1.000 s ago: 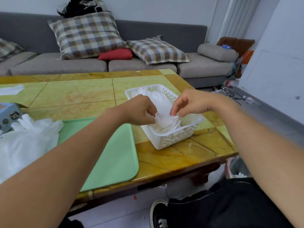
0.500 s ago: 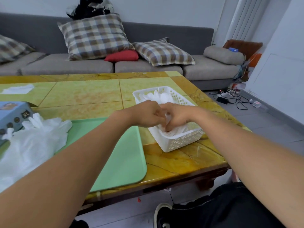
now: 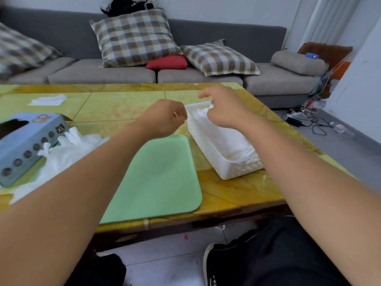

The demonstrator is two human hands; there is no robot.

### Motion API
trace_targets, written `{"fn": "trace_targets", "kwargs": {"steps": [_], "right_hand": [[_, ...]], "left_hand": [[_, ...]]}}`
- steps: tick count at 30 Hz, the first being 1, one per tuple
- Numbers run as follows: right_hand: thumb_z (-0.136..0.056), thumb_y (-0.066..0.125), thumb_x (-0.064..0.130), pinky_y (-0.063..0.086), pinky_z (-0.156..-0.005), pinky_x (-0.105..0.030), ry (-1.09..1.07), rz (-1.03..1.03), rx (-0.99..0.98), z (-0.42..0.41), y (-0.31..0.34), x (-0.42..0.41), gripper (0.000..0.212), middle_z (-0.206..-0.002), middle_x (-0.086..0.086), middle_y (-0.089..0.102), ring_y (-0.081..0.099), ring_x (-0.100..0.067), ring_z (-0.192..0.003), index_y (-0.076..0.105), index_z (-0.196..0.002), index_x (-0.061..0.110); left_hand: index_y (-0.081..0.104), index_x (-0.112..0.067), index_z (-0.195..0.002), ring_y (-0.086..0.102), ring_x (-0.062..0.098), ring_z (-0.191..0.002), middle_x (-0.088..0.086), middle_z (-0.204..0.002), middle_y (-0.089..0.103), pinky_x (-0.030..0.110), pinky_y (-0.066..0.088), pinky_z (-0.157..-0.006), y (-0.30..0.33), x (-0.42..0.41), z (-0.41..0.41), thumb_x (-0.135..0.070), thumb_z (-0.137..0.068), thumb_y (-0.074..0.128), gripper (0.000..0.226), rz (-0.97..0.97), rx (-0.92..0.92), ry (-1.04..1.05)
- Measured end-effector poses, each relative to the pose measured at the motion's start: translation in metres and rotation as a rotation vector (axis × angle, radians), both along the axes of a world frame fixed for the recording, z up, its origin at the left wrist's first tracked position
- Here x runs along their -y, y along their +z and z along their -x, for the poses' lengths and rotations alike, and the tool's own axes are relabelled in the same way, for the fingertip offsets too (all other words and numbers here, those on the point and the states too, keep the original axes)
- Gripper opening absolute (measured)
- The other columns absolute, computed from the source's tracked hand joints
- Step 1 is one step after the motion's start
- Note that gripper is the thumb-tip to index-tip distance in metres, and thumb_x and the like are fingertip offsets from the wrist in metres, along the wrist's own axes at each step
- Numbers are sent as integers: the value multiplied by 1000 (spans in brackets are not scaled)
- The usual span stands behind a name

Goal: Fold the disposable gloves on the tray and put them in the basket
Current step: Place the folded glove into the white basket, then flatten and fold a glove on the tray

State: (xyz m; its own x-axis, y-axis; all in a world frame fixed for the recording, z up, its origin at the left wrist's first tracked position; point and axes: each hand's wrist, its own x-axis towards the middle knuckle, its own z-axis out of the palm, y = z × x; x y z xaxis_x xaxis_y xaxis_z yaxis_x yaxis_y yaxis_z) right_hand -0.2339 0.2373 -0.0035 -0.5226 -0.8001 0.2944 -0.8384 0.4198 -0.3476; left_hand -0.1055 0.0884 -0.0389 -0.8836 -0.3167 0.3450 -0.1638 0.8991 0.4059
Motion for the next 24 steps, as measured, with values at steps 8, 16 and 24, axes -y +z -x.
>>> {"fn": "trace_targets", "kwargs": {"steps": [8, 16, 24], "right_hand": [[-91, 72, 42, 42, -91, -23, 489, -418, 159, -98, -55, 67, 56, -140, 4, 61, 59, -13, -119, 59, -140, 19], [-84, 75, 52, 48, -103, -39, 648, -522, -7, -142, -90, 118, 66, -139, 3, 59, 57, -21, -123, 56, -142, 27], [-81, 82, 42, 39, -92, -22, 595, -171, 188, -135, -92, 137, 65, -143, 5, 55, 53, -13, -127, 58, -139, 24]], "left_hand": [[68, -18, -99, 58, 22, -88, 3, -101, 68, 31, 44, -73, -19, 59, -92, -19, -90, 62, 11, 85, 381, 302], [64, -24, -111, 58, 14, -100, -5, -113, 63, 29, 48, -88, -18, 93, -171, -19, -87, 74, 27, -24, 583, 326], [58, -26, -119, 57, 18, -100, -6, -114, 59, 30, 47, -80, -11, 106, -196, -40, -64, 93, 66, -8, 333, 451]]}}
